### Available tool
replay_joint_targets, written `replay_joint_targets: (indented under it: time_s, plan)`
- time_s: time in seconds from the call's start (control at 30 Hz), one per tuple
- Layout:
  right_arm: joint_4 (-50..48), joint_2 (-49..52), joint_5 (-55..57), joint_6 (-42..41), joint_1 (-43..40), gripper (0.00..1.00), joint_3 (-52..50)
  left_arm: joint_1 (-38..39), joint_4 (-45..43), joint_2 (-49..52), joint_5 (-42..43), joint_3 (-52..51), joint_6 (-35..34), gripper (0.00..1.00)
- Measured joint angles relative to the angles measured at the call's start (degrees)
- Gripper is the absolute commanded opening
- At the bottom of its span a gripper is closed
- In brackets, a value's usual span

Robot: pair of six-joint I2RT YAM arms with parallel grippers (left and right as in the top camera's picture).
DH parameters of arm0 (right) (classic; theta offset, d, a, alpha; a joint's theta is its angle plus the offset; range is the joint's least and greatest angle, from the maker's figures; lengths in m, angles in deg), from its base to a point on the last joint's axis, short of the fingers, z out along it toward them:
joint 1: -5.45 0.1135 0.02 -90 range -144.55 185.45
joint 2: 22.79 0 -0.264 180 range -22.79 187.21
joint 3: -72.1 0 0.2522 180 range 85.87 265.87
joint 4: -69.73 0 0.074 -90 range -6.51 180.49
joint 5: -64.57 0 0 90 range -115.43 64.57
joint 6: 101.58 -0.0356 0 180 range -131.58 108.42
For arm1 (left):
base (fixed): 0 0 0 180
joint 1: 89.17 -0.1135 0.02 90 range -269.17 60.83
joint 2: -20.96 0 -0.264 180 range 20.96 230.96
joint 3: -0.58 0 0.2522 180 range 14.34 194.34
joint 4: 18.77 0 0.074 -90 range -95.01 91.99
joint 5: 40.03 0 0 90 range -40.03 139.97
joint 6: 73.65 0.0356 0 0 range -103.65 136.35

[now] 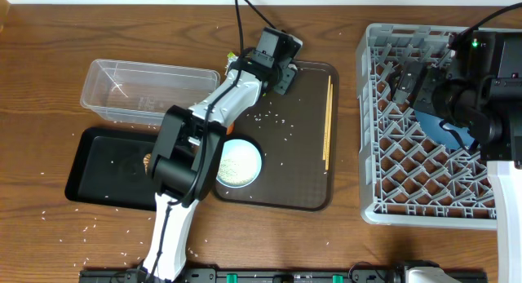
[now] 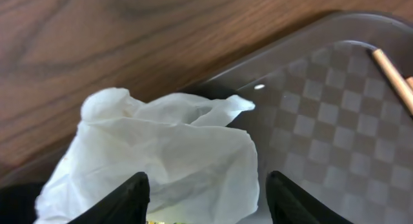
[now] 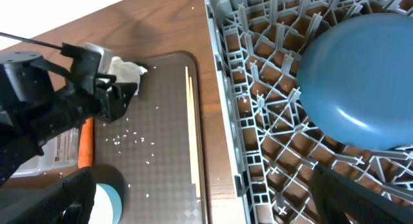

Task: Sort waste into correct bins and load items into the dishwasher rack
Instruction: 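Move the left gripper down to the white tissue on the tray, then grasp the tissue with the left gripper and drop it in the clear container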

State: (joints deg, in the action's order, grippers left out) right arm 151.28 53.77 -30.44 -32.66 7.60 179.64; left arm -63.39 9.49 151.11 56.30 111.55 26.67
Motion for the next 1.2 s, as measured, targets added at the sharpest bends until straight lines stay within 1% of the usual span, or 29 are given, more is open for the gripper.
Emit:
replay_joint_targets:
  time_s: [0.13,0.23,0.27,0.33,0.37,0.4,0.57,0.7,0.87,0.93,1.03,1.1,1.2]
  plan:
    - [0.3,0.0,0.0,0.0,0.0,0.99,0.0,0.0,0.1,1.4,0.2,0.0,0.0,0.56]
    - [0.6,0.0,0.0,0.0,0.0,0.99,0.0,0.0,0.1,2.1,0.7,0.0,-0.1,0.47]
    - [0.6,0.0,0.0,0.0,0.0,0.99,0.0,0.1,0.1,2.1,1.0,0.0,-0.2,0.42]
    - [0.7,0.0,0.0,0.0,0.0,0.99,0.0,0.2,-0.1,2.1,1.4,0.0,-0.1,0.22]
    - [0.8,0.0,0.0,0.0,0.0,0.99,0.0,0.3,-0.2,2.1,1.9,0.0,-0.2,0.11]
    - [1.0,0.0,0.0,0.0,0.0,0.99,0.0,0.4,-0.2,2.1,2.1,0.0,-0.4,0.06]
    - [2.0,0.0,0.0,0.0,0.0,0.99,0.0,1.2,0.7,2.0,2.8,0.0,0.0,0.06]
    - [2.4,0.0,0.0,0.0,0.0,0.99,0.0,1.3,5.0,-1.1,2.8,-0.2,0.0,0.06]
    - [2.3,0.0,0.1,0.0,0.0,0.99,0.0,0.7,12.8,-13.8,2.8,-0.3,0.0,0.06]
    - [2.3,0.0,0.2,0.0,0.0,0.99,0.0,-0.3,16.4,-20.3,2.7,-0.1,0.0,0.06]
    - [2.3,0.0,0.2,0.0,0.0,0.99,0.0,-2.6,21.4,-27.5,1.4,0.4,0.0,0.06]
    - [2.3,0.0,0.2,0.0,0.0,0.99,0.0,-4.6,24.7,-30.4,-0.6,0.6,0.0,0.06]
    - [2.3,0.0,0.2,0.0,0.0,0.99,0.0,-7.8,29.6,-31.3,-3.8,0.7,0.0,0.06]
